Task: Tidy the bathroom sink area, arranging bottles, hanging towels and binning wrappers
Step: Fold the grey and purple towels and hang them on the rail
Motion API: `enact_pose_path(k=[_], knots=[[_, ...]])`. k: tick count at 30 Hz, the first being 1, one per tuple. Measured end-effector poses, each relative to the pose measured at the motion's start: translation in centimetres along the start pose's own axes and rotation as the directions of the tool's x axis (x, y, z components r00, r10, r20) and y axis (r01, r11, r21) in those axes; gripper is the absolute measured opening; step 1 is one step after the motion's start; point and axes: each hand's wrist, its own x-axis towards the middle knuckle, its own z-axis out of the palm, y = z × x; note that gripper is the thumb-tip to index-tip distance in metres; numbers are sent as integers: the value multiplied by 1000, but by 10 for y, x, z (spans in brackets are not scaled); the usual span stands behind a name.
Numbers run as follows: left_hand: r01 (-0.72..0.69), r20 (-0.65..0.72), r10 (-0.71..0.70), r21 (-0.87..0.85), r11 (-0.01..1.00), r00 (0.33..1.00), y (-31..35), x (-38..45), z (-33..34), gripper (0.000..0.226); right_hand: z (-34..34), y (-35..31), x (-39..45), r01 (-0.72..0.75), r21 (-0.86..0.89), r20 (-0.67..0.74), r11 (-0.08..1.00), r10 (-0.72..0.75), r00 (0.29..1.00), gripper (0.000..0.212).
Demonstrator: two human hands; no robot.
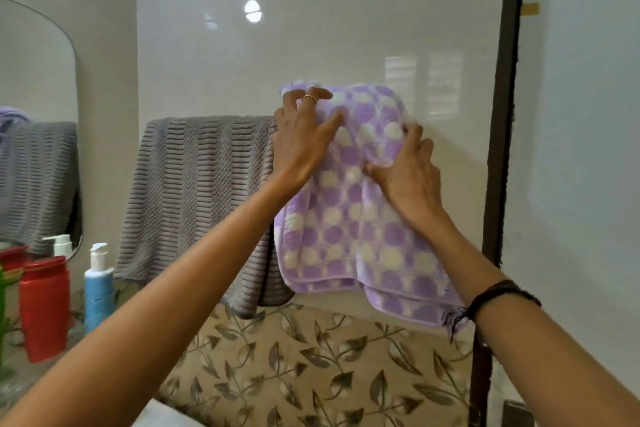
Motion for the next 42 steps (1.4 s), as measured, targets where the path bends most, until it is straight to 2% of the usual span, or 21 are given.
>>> enact_pose_path(k=[4, 9, 13, 17, 21, 23, 25, 27, 28, 30, 33, 36, 37, 39, 42], knots=[[88, 7, -88, 38, 995, 996, 14, -2, 13, 47, 15, 9, -26, 8, 245, 65, 970, -25, 998, 59], [226, 73, -228, 42, 973, 971, 13, -7, 23, 70, 22, 24, -83, -19, 445, -10, 895, 26, 1000, 36], [380, 56, -376, -123, 917, 925, 7, -20, 31, 90, 17, 36, -113, -9, 501, -79, 865, 56, 995, 39], [467, 21, -477, -249, 848, 878, 2, -30, 36, 97, 28, 44, -126, -32, 487, -21, 873, 48, 999, 37], [330, -105, -350, -170, 929, 931, -8, -45, 37, 80, 37, 59, -105, -101, 392, 195, 914, 24, 981, 52], [299, -140, -320, -157, 941, 937, -11, -52, 39, 72, 32, 60, -85, -199, 500, 251, 843, 79, 965, 58], [274, -175, -302, -167, 947, 937, -14, -60, 43, 65, 23, 54, -62, -156, 571, 124, 806, 103, 987, 73], [254, -220, -293, -188, 949, 930, -14, -69, 47, 61, 16, 40, -33, -32, 492, -18, 870, 48, 999, 93], [252, -236, -297, -202, 946, 925, -14, -73, 49, 59, 14, 31, -16, -4, 462, -31, 887, 21, 999, 100], [258, -247, -310, -219, 941, 918, -13, -80, 53, 57, 13, 14, 15, -61, 474, 64, 878, 35, 997, 108], [227, -191, -250, -137, 964, 949, -15, -83, 48, 55, 24, 3, 36, -157, 531, 184, 833, 68, 981, 93], [164, -49, -167, -56, 985, 985, -26, -80, 28, 46, 35, 8, 35, -229, 632, 196, 741, 133, 972, 78], [136, -30, -135, 22, 991, 990, -31, -76, 19, 41, 36, 10, 35, -228, 651, 184, 724, 141, 973, 76], [45, -81, -27, 236, 971, 996, -43, -60, 0, 30, 36, 8, 32, -220, 693, 168, 686, 143, 975, 74], [14, -167, 43, 326, 945, 985, -62, -14, -21, 23, 39, 6, 21, -209, 710, 140, 672, 157, 978, 72]])
